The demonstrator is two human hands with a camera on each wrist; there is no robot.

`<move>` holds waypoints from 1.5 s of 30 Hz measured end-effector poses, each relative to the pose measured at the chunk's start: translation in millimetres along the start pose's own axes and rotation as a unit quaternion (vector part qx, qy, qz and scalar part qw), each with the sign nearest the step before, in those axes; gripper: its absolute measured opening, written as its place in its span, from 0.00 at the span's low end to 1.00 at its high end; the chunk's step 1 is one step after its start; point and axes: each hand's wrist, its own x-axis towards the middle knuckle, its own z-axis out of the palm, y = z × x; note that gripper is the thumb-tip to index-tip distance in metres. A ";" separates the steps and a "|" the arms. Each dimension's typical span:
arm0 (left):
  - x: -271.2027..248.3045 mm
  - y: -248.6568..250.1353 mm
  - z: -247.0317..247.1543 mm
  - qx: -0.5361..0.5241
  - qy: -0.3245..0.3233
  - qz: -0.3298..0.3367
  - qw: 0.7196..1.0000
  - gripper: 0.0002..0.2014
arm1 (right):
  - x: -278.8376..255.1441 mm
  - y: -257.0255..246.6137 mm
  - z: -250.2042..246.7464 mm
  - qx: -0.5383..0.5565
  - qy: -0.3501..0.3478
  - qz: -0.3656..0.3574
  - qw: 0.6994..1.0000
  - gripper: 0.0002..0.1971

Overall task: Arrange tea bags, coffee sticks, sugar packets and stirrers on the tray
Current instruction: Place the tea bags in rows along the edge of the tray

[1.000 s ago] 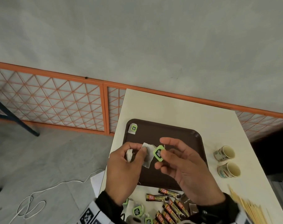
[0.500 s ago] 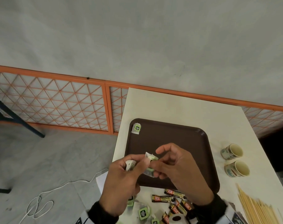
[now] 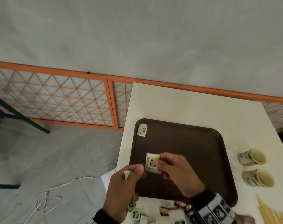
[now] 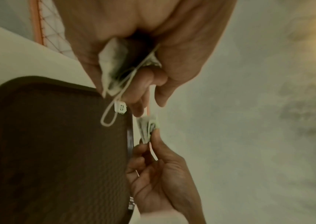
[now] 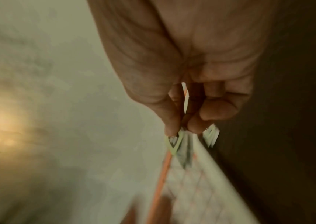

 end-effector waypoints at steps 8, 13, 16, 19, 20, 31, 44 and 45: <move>14.7 -17.1 -41.3 0.078 0.049 -0.086 0.992 0.11 | 182.0 22.9 -32.9 -0.053 0.142 0.096 0.984 0.07; 20.1 -20.3 -43.7 0.022 0.054 -0.110 0.992 0.12 | 219.2 24.6 -28.7 -0.081 0.161 0.106 0.978 0.07; 23.8 -15.9 -35.6 0.008 0.038 -0.096 0.995 0.12 | 221.8 23.0 -22.8 -0.084 0.184 0.096 0.975 0.05; 29.6 -10.8 -28.0 0.008 0.033 -0.084 0.996 0.11 | 214.5 19.6 -18.6 -0.084 0.194 0.096 0.973 0.05; 31.4 -9.4 -26.3 0.002 0.032 -0.083 0.996 0.11 | 211.6 19.4 -18.0 -0.079 0.203 0.084 0.972 0.05; 39.5 -8.0 -31.6 0.015 0.026 -0.070 0.997 0.11 | 192.6 12.3 -8.1 -0.317 0.173 -0.027 0.932 0.13; 37.7 -11.0 -41.6 0.049 0.023 -0.055 0.997 0.11 | 181.3 26.5 3.8 -0.516 0.111 -0.109 0.842 0.14; 37.8 -10.2 -41.8 0.054 0.022 -0.054 0.997 0.11 | 181.2 25.7 3.6 -0.525 0.108 -0.111 0.837 0.15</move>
